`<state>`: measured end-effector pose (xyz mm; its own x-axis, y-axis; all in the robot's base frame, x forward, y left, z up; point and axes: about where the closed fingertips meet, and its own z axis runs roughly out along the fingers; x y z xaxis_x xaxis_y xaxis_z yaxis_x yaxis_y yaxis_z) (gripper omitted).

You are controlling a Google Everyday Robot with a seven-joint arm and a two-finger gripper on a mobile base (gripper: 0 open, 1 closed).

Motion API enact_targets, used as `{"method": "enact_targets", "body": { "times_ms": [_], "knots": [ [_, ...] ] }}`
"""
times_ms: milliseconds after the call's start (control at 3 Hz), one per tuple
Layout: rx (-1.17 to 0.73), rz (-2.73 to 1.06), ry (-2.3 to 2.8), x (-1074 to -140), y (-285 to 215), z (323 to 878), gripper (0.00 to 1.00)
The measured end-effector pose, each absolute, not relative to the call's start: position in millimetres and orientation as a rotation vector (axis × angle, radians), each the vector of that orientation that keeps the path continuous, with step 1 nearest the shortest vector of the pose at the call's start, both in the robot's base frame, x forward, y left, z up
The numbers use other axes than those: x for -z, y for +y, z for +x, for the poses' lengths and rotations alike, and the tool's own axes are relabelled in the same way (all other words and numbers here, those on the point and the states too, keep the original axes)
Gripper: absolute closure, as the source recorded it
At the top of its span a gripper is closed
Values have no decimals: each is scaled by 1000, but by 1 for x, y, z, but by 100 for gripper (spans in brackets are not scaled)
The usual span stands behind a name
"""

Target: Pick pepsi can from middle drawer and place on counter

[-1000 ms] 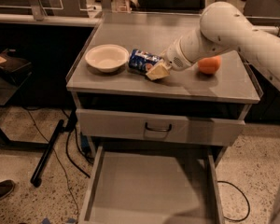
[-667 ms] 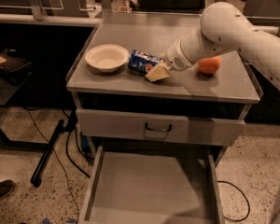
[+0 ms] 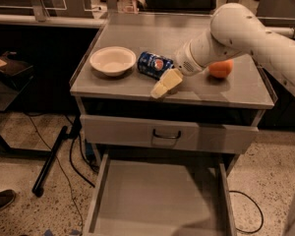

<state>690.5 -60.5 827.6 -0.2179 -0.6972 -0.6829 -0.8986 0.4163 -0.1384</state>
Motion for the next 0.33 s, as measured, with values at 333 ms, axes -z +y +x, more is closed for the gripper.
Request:
{"method": "enact_targets", "body": {
  "times_ms": [333],
  "knots": [
    [-377, -1350, 1989, -828, -60, 690, 0]
  ]
}}
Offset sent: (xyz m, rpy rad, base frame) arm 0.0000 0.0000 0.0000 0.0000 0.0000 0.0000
